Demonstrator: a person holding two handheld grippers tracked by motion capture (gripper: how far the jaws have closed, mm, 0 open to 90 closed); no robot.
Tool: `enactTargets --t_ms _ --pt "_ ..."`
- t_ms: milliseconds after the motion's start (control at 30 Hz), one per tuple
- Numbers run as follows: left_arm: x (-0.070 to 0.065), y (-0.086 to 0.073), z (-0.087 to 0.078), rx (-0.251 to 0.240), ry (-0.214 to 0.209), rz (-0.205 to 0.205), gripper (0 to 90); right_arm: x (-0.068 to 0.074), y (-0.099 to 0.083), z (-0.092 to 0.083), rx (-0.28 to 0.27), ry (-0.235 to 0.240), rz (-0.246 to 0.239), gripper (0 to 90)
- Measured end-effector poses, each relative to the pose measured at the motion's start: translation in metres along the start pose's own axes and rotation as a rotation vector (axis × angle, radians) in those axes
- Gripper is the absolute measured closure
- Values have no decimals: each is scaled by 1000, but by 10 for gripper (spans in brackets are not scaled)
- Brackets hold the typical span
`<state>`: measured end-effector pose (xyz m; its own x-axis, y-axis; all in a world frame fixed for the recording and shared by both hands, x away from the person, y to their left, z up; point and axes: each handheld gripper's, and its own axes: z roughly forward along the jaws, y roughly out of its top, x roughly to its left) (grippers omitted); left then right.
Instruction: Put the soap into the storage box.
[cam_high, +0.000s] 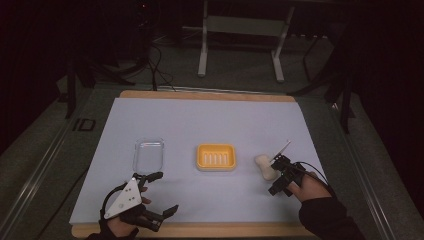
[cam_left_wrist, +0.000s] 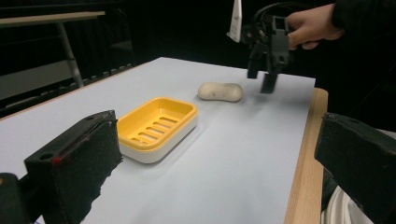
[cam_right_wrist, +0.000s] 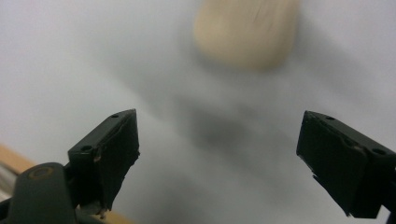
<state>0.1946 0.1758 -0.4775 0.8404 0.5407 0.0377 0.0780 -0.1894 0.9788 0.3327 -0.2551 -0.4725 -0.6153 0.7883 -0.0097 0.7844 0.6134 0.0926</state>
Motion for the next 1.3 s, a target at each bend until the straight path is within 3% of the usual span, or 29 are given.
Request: enactTargets --t_ms 100,233,567,867,1300 --pt "0 0 0 2 -2 0 5 -3 5 -2 -50 15 24 127" --pt "0 0 1 4 -10 -1 5 -4 9 -2 -65 29 28 127" --pt "0 0 1 3 -8 -2 5 -10 15 -3 -74 -20 69 124" --pt "0 0 1 2 -9 -2 5 -11 24 -3 -104 -33 80 135" --pt "0 0 0 -3 -8 -5 5 -12 40 3 -210 -65 87 201"
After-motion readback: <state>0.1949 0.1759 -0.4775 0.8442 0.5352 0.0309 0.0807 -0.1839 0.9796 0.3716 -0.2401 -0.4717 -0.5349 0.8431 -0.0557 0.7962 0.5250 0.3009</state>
